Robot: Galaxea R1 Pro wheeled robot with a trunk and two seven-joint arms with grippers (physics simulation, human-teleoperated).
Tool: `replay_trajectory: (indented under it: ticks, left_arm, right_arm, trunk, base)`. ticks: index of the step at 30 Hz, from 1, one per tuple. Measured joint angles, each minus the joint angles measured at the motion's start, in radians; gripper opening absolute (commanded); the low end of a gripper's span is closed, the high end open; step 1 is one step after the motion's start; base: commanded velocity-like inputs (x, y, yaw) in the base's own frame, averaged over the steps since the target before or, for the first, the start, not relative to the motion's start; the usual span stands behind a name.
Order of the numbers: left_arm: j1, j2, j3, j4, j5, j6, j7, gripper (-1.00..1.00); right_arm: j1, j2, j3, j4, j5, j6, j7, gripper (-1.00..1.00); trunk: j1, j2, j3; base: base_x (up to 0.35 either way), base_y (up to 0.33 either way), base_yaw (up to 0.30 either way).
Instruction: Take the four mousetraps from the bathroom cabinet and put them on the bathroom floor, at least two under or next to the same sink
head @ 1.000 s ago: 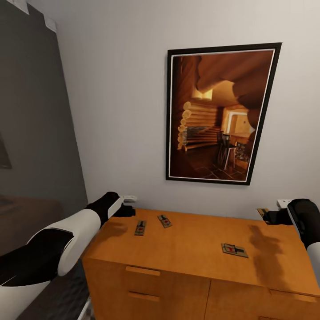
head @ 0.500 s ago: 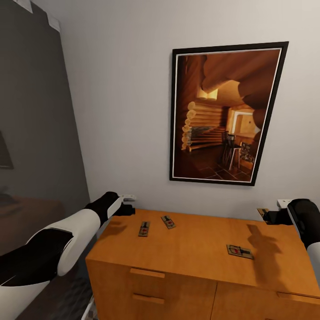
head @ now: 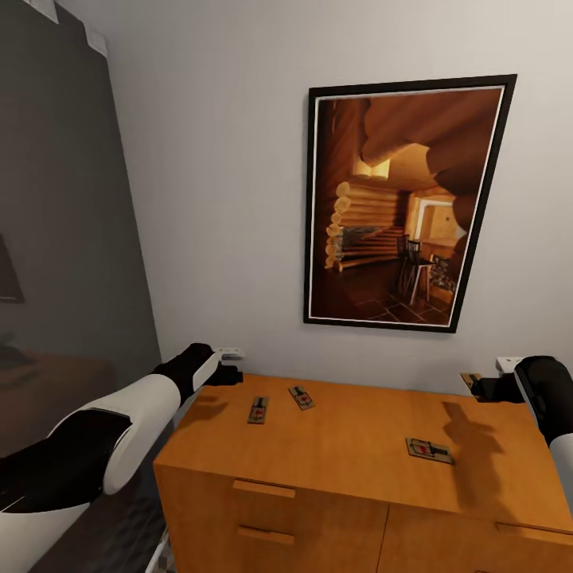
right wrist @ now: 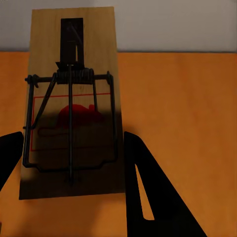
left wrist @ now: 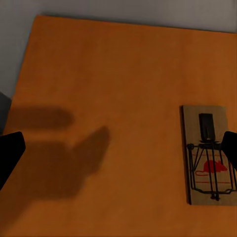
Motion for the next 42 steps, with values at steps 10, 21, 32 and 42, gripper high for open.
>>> replay_trajectory:
  ticks: [10, 21, 32, 42]
  left_arm:
    - [0.000, -0.001, 0.000, 0.001, 0.000, 0.000, 0.000, 1.00]
    - [0.000, -0.002, 0.000, 0.001, 0.000, 0.000, 0.000, 1.00]
    - [0.000, -0.003, 0.001, 0.001, 0.000, 0.001, 0.000, 1.00]
    - [0.000, -0.003, 0.000, 0.001, 0.000, 0.000, 0.000, 1.00]
  right_arm:
    - [0.000, 0.000, 0.000, 0.000, 0.000, 0.000, 0.000, -1.00]
    - [-0.001, 0.000, 0.000, 0.000, 0.000, 0.001, 0.000, -1.00]
    - [0.000, 0.000, 0.000, 0.000, 0.000, 0.000, 0.000, -1.00]
    - [0.000, 0.000, 0.000, 0.000, 0.000, 0.000, 0.000, -1.00]
  trunk:
    - [0.000, 0.000, 0.000]
    - [0.000, 0.000, 0.000]
    - [0.000, 0.000, 0.000]
    - [0.000, 0.000, 0.000]
  base:
    - [0.000, -0.141, 0.000]
    - [0.000, -0.025, 0.000]
    - [-0.037, -0.126, 0.000]
    - [-0.023, -0.071, 0.000]
